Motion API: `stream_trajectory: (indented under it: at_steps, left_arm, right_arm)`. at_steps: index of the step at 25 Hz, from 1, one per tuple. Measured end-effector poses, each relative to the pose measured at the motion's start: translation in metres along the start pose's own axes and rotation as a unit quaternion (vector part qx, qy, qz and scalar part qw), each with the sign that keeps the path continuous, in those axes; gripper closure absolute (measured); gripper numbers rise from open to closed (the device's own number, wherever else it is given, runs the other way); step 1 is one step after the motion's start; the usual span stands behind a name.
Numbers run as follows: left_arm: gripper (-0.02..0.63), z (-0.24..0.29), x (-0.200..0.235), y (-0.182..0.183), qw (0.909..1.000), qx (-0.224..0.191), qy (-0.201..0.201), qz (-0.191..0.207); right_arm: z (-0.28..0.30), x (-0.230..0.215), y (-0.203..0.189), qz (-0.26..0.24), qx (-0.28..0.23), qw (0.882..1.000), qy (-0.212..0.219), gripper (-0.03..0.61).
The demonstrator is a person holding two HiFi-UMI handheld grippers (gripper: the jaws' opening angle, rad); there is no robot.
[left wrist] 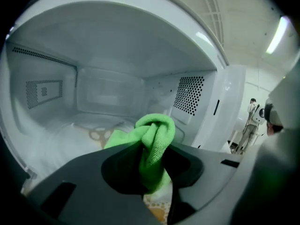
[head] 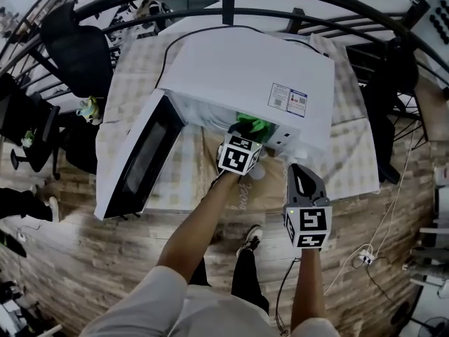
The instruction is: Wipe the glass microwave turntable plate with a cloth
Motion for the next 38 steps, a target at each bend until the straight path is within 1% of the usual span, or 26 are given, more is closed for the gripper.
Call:
stream_trajectory:
  at_steps: [2, 3, 5, 7, 9, 10, 12, 14, 15, 17, 19, 25, 28, 33, 36, 38]
  left_arm:
    - [0.489, -0.010, 0.009, 0.008, 0.9993, -0.030, 0.014, 0.017]
    - [0.489, -0.016, 0.016, 0.013, 0.9979, -0.047, 0.033, 0.029]
    - [0.488, -0.029, 0.038, 0.022, 0.9914, -0.079, 0.091, 0.051]
    - [0.486, -0.041, 0.064, 0.030, 0.9798, -0.097, 0.161, 0.070]
    - [0.483, -0.047, 0.089, 0.036, 0.9668, -0.091, 0.221, 0.090]
    - [0.482, -0.047, 0.099, 0.037, 0.9618, -0.079, 0.242, 0.100]
    - [0.480, -0.042, 0.112, 0.035, 0.9571, -0.046, 0.259, 0.121]
    - [0.480, -0.037, 0.119, 0.029, 0.9582, -0.019, 0.257, 0.125]
    - [0.482, -0.036, 0.119, 0.027, 0.9609, -0.014, 0.251, 0.117]
    - [0.482, -0.034, 0.116, 0.023, 0.9684, -0.014, 0.232, 0.092]
    - [0.483, -0.031, 0.108, 0.020, 0.9747, -0.009, 0.209, 0.078]
    - [0.485, -0.031, 0.076, 0.005, 0.9869, 0.016, 0.153, 0.049]
    - [0.485, -0.026, 0.053, -0.001, 0.9911, 0.030, 0.123, 0.041]
    - [0.486, -0.013, 0.027, -0.004, 0.9942, 0.035, 0.101, 0.015]
    - [0.486, 0.000, 0.014, -0.001, 0.9973, 0.044, 0.059, -0.006]
    - [0.486, 0.005, 0.008, 0.002, 0.9986, 0.042, 0.032, -0.003]
  right_arm:
    - [0.001, 0.001, 0.003, 0.000, -0.002, 1.000, 0.004, 0.565]
    - [0.001, 0.001, 0.004, 0.000, -0.004, 1.000, 0.006, 0.565]
    - [0.003, 0.002, 0.006, 0.000, -0.006, 1.000, 0.009, 0.565]
    - [0.004, 0.003, 0.006, 0.001, -0.006, 1.000, 0.011, 0.565]
    - [0.006, 0.004, 0.004, 0.005, -0.004, 1.000, 0.012, 0.565]
    - [0.007, 0.005, 0.002, 0.007, -0.002, 1.000, 0.012, 0.565]
    - [0.008, 0.007, -0.002, 0.013, 0.003, 1.000, 0.016, 0.565]
    - [0.009, 0.008, -0.006, 0.015, 0.007, 1.000, 0.019, 0.565]
    - [0.009, 0.009, -0.007, 0.016, 0.009, 1.000, 0.020, 0.565]
    - [0.009, 0.008, -0.009, 0.018, 0.010, 1.000, 0.020, 0.565]
    - [0.008, 0.006, -0.008, 0.020, 0.007, 1.000, 0.016, 0.565]
    - [0.004, -0.001, -0.003, 0.026, 0.003, 1.000, 0.008, 0.565]
    - [0.003, -0.002, -0.002, 0.025, 0.002, 1.000, 0.006, 0.565]
    - [0.001, -0.001, 0.002, 0.022, 0.000, 1.000, 0.004, 0.565]
    - [0.001, -0.002, 0.003, 0.023, 0.001, 1.000, 0.001, 0.565]
    - [0.001, -0.002, 0.003, 0.022, 0.003, 1.000, 0.000, 0.565]
Point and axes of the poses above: the fingertips, and each gripper's own axes: z forward along the fingers, x to its left, y out of its top, the point moved 9 cm from there along -z, backward along the fingers, and after that the axes turned 13 degrees about -z, right-handed, at the moved point
